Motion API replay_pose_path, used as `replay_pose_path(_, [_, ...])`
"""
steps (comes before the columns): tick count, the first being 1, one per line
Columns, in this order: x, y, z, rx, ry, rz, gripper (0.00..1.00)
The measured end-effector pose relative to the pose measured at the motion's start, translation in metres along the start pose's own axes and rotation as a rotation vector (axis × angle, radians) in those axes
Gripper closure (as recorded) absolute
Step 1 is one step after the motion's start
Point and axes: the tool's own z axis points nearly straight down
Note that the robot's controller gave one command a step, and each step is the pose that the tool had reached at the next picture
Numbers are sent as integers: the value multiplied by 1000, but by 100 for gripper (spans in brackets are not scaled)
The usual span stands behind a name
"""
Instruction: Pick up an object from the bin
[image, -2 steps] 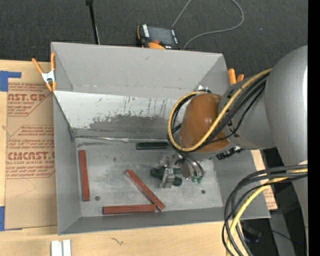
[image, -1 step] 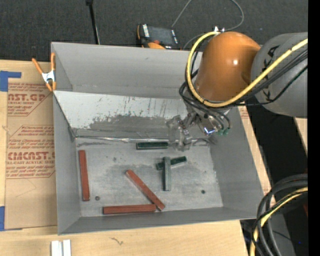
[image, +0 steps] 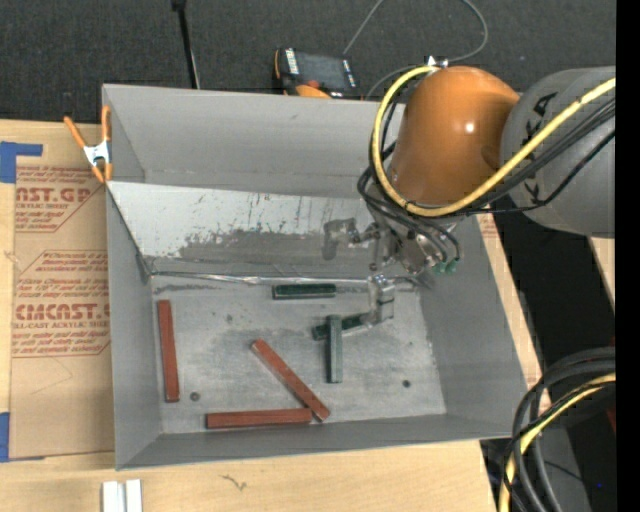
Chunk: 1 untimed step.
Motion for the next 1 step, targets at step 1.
replay_pose_path(1, [8, -25, 86, -4, 4, -851, 0])
